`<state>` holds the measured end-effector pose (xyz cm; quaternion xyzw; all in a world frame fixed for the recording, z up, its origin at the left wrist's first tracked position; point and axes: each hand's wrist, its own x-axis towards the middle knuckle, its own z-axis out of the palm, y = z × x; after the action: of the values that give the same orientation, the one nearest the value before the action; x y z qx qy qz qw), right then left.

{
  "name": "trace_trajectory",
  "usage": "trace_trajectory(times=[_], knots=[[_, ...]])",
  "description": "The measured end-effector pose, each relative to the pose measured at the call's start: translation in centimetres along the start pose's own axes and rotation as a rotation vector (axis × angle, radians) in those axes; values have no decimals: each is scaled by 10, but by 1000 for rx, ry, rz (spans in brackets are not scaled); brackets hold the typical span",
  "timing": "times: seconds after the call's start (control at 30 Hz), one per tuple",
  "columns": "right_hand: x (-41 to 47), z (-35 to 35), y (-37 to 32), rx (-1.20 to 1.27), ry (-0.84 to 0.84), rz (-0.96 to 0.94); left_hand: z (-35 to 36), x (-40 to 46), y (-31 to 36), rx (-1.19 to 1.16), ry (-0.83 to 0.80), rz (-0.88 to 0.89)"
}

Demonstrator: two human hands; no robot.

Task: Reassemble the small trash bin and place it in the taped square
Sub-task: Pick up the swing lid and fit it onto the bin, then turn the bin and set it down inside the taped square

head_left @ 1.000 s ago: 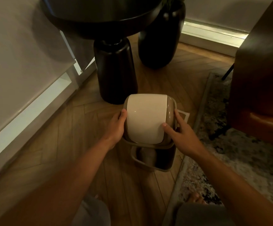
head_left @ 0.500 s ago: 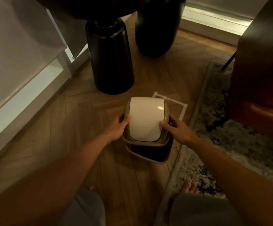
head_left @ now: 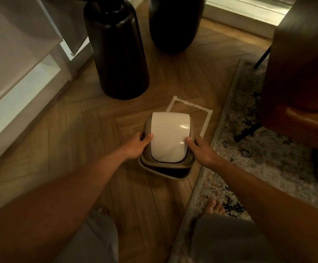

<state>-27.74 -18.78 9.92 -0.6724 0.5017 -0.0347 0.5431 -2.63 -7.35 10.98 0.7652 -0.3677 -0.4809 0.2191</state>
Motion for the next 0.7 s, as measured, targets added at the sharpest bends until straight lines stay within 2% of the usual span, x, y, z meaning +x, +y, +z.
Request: trace_trajectory(times=[0.23,0.37,0.7], knots=[[-23,-2,18,-44,-61,-38,-4,-1,1,106,-85,22],[-32,8,17,-55,-40,-71,-11,0,-1,44,-131,7],[-37,23,21,-18,-16,-31,-11,0,-17,-23,-108,-43]])
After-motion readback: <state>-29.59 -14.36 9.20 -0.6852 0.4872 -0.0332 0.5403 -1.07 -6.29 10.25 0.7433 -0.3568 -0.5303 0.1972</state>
